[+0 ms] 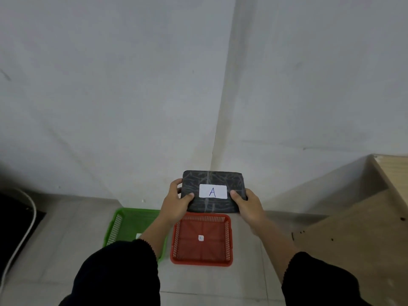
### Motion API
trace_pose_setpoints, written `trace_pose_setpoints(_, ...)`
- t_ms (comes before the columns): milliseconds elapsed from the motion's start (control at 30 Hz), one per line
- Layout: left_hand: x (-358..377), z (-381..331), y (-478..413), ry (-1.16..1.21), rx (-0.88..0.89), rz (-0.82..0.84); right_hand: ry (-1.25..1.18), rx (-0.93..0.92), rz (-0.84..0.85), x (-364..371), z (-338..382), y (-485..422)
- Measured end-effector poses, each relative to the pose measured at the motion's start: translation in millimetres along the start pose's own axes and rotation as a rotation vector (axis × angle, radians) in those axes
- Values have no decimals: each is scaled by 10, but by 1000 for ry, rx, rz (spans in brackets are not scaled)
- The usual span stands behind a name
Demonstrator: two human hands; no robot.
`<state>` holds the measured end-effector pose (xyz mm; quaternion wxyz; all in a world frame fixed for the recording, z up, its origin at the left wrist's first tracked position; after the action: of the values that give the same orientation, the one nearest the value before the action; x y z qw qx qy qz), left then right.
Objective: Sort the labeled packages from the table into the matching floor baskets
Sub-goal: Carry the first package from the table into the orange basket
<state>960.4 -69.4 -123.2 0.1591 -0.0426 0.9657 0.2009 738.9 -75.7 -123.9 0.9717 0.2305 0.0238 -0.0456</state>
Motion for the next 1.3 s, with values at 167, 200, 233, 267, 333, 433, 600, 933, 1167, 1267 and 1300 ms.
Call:
trace_pose_setpoints(167,257,846,-567,28,-19,62,18,51,-6,151,-808,-602)
trace_pose_setpoints(200,306,1061,-691,28,-18,71,29,53,-5,195,-1004,-729)
trace_pose_setpoints(233,361,1283,-816,20,-18,80,38,53,-3,233,-1213,-860)
trace_pose_setpoints(267,417,1510,-949,13,-17,89,43,56,0,275,-1430,-999)
trace_pose_setpoints(333,545,1973,-1199,8,-15,106,51,73,10,357,-1894,-1271)
trace_pose_setpoints(433,762,2659,-1558,-1,-8,120,51,96,7,443,-2594,-1676)
trace_pose_setpoints(600,1109,3739,-2070,-81,6,100,54,99,34,600,-3675,-2292)
trace_pose_setpoints(933,1311,4987,-2768,-401,146,-110,74,57,-13,653,-5081,-3173)
trace_pose_setpoints(1167,1351,5168,-2841,-374,247,-128,53,63,-74,680,-5440,-3361)
trace_pose_setpoints(1267,1344,5156,-2813,-371,257,-148,61,64,-122,718,-5501,-3403)
trace_pose_setpoints(1300,1343,5162,-2810,-369,253,-155,68,61,-135,733,-5512,-3411)
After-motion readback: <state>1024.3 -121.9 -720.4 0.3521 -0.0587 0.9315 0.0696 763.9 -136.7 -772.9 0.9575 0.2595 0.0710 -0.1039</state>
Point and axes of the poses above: each hand's wrist, its own y-axis away from the middle knuckle, its own x-axis out of the palm, z = x × y, the point moved 7 cm from there along -y, towards the middle knuckle, and after that the axes turned 10 degrees about -y, right-handed, at the moved point
